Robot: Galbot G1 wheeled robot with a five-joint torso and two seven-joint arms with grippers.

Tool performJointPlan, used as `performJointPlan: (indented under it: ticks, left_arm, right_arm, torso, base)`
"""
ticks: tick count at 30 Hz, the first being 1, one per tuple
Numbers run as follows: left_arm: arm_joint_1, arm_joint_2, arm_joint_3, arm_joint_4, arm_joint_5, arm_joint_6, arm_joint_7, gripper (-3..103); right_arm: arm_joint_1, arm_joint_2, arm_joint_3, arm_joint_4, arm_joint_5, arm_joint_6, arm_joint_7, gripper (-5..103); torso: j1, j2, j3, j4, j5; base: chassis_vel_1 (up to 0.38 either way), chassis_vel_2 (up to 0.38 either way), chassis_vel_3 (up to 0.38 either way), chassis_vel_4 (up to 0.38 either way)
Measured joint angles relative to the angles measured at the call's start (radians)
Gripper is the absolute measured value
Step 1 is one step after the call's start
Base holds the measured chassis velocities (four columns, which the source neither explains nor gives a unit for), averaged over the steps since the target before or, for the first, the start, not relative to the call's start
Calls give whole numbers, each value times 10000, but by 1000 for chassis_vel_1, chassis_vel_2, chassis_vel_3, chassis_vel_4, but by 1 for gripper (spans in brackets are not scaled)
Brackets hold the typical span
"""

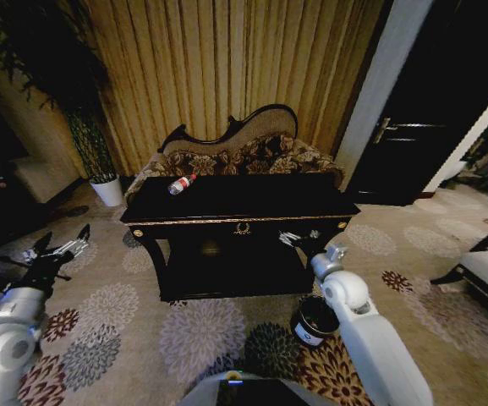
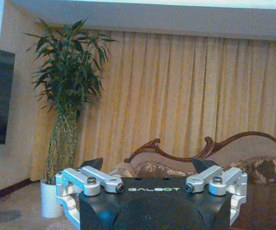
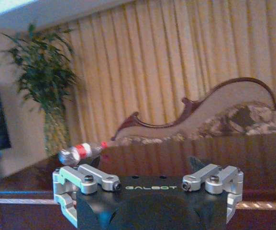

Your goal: Move to the front of the table and place the trash on the table into the trash bin.

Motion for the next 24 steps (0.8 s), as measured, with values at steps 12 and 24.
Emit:
performJointPlan:
  ticks: [12, 24]
  left_arm:
    - [-538, 287, 433, 496, 15, -422, -608, 100]
    - [-724, 960, 99, 1240, -631, 839, -880, 100]
  right_arm:
    - [-223, 182, 497, -176, -475, 788, -2, 100]
    - [-261, 163, 677, -241, -715, 1107, -4, 100]
  torso:
    - [1, 0, 1, -1, 1]
    - [0, 0, 1, 3, 0]
  base:
    - [0, 0, 0, 0]
    - [0, 0, 0, 0]
